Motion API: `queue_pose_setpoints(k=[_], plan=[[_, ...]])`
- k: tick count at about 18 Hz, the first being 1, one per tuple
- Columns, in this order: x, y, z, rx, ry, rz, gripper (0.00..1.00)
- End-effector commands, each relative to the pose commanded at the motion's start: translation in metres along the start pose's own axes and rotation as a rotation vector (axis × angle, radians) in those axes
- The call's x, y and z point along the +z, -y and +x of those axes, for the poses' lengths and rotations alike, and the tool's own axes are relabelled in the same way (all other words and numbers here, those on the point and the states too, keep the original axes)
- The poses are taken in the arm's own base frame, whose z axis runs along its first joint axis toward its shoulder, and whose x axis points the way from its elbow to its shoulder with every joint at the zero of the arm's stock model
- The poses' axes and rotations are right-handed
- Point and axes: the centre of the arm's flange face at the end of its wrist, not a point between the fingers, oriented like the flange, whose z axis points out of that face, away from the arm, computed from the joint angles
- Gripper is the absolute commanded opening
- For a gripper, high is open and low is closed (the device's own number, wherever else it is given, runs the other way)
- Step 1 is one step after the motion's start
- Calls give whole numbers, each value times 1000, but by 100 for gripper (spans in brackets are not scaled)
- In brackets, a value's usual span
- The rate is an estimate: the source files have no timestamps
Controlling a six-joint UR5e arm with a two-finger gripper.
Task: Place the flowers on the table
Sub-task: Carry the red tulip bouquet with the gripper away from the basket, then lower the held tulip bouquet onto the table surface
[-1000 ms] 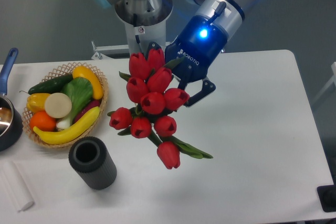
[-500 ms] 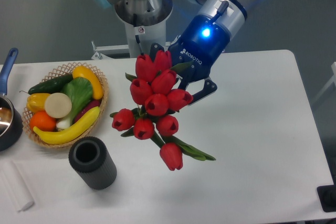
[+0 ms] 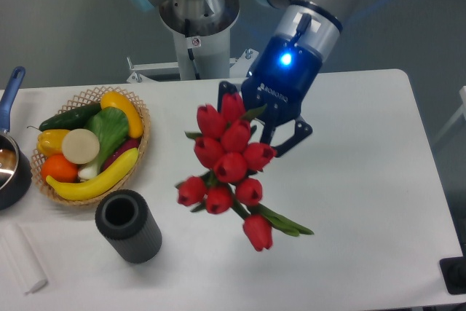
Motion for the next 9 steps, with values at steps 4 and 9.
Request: queue_pose_setpoints(k=[4, 9], plan=[[12, -35, 0, 102, 47, -160, 40], [30, -73, 4, 210, 43, -335, 40]])
